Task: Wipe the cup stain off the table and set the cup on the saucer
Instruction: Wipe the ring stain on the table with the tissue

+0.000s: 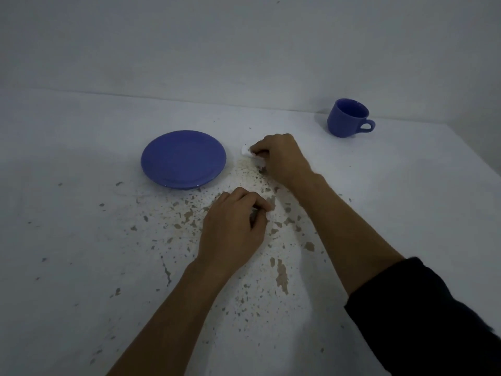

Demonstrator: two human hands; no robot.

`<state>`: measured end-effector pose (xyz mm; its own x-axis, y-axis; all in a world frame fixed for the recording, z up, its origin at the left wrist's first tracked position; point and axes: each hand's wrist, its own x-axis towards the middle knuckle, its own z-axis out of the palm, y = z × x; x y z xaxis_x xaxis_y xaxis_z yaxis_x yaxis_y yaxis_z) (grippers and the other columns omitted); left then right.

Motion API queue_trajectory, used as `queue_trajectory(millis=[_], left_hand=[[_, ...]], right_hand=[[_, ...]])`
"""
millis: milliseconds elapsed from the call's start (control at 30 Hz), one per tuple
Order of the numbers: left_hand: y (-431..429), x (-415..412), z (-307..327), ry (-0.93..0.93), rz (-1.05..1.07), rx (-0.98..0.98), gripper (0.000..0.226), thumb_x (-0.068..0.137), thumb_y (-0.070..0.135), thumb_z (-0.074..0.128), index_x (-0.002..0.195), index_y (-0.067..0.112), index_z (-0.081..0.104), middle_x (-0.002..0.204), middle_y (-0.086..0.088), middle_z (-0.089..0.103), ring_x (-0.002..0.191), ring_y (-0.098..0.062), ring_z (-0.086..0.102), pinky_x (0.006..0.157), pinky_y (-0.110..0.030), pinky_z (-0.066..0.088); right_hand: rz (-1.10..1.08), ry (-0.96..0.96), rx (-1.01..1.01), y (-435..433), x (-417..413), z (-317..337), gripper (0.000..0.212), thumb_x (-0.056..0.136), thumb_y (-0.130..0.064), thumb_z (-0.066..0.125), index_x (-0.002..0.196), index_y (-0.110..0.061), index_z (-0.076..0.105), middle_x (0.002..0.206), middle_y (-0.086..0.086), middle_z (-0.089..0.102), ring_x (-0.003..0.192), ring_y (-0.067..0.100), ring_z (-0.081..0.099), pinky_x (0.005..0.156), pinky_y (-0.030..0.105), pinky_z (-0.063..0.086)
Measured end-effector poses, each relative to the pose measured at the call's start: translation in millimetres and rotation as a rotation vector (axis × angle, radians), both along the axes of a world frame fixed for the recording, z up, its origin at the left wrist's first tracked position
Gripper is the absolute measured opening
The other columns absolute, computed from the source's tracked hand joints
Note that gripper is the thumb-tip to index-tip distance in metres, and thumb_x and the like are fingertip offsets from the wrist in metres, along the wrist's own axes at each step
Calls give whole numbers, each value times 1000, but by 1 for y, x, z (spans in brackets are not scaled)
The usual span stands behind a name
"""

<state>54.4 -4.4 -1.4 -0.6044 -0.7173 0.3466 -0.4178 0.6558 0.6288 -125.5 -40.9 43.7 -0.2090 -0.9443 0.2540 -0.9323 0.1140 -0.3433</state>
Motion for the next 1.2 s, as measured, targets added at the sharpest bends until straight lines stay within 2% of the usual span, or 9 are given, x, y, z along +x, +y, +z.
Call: queue_trajectory(millis=[233,300,400,567,667,800,967,1067,1200], left_hand=[[0,0,-1,5,-1,-6,11,87,26,59,92,28,68,94,10,65,80,-10,53,72,-25,44],[0,1,0,2,-5,6,10,87,27,59,93,29,67,94,10,64,80,-9,53,72,-24,43],[0,1,2,-8,-4,7,9,88,27,58,92,31,66,94,12,63,81,-8,53,73,-24,43],[0,1,1,-16,1,2,11,88,27,59,94,30,67,96,13,63,82,-9,53,72,-25,46],[-1,1,0,-25,-1,-9,11,88,28,58,94,30,67,96,12,63,82,-10,53,72,-27,46],[0,1,2,-25,-1,-7,10,87,28,58,93,31,66,95,13,62,81,-8,52,70,-23,42],[0,1,1,-23,1,-22,10,87,27,58,92,31,66,95,13,63,81,-7,51,68,-20,37],[-1,1,1,-43,8,-38,12,87,26,56,94,29,66,93,12,62,80,-9,52,65,-21,34],[0,2,0,-36,-6,-53,10,85,22,56,90,24,65,88,7,63,76,-14,53,63,-23,34]], right_hand=[[195,-11,116,37,8,3,25,83,3,63,103,-9,73,102,10,74,91,20,67,83,19,49],[145,-46,168,41,0,10,24,83,-1,66,104,-12,73,106,6,74,95,16,68,83,11,45],[-48,-143,18,32,-10,13,22,84,-3,65,104,-9,73,106,9,74,95,17,68,76,-5,39],[11,-12,3,33,12,-7,27,83,4,61,107,-4,71,104,18,72,94,31,65,87,36,50],[114,7,22,50,13,-3,27,81,6,62,102,-5,73,101,16,74,90,29,68,85,35,53],[-72,-113,4,52,1,10,24,85,-2,63,105,-10,72,107,8,74,96,18,68,86,11,45],[-324,-51,18,53,8,1,25,87,-1,57,106,-6,71,105,12,71,94,22,65,88,26,50],[-335,35,161,44,39,-11,17,77,0,64,93,-6,65,100,10,59,97,20,56,80,25,45],[-256,-48,308,41,44,0,28,75,-3,62,103,-2,62,115,15,56,109,27,54,84,26,48]])
